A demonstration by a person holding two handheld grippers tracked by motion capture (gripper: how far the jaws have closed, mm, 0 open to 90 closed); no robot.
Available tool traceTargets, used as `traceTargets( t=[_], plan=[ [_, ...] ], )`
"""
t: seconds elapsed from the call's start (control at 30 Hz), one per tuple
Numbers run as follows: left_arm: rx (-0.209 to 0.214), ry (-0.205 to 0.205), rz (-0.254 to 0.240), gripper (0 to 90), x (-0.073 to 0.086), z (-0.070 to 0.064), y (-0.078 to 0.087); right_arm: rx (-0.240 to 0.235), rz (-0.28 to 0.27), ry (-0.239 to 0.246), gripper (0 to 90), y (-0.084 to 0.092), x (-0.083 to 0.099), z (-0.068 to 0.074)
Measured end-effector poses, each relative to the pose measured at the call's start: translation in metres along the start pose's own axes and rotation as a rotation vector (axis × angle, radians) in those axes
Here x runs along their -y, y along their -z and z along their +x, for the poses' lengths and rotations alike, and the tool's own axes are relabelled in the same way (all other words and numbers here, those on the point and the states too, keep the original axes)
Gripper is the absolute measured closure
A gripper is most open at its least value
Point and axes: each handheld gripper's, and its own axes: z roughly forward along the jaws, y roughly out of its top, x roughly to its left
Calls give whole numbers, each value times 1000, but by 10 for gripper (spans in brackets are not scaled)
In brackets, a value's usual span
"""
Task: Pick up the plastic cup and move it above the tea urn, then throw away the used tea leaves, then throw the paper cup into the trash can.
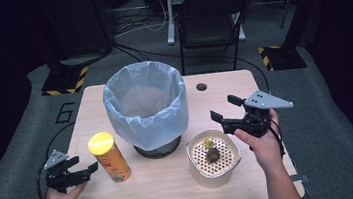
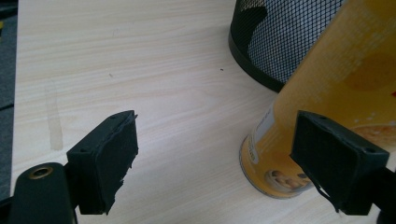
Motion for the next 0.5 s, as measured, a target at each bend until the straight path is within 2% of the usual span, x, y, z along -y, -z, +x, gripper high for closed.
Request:
traceTargets(
  t=[0.07,0.1,0.17,0.23,0.27,0.37,0.5],
  plan=[
    [3,-5,-4,142,-1,-1,0,39,11,3,207,2,5,-6],
    [9,-4,6,142,-2,-1,2,57,22,19,207,3,7,-9],
    [35,3,-3,140,-2,-2,5,78,33,24,207,9,9,-12],
    [43,5,-12,137,-1,-4,7,81,29,27,207,10,9,-13],
    [50,-7,-10,136,-1,-7,11,94,31,46,206,15,8,-14],
    [56,-20,-5,119,0,-10,15,109,25,57,207,18,7,-15],
    [97,-30,-23,102,5,-17,20,112,21,63,207,21,8,-15]
  ],
)
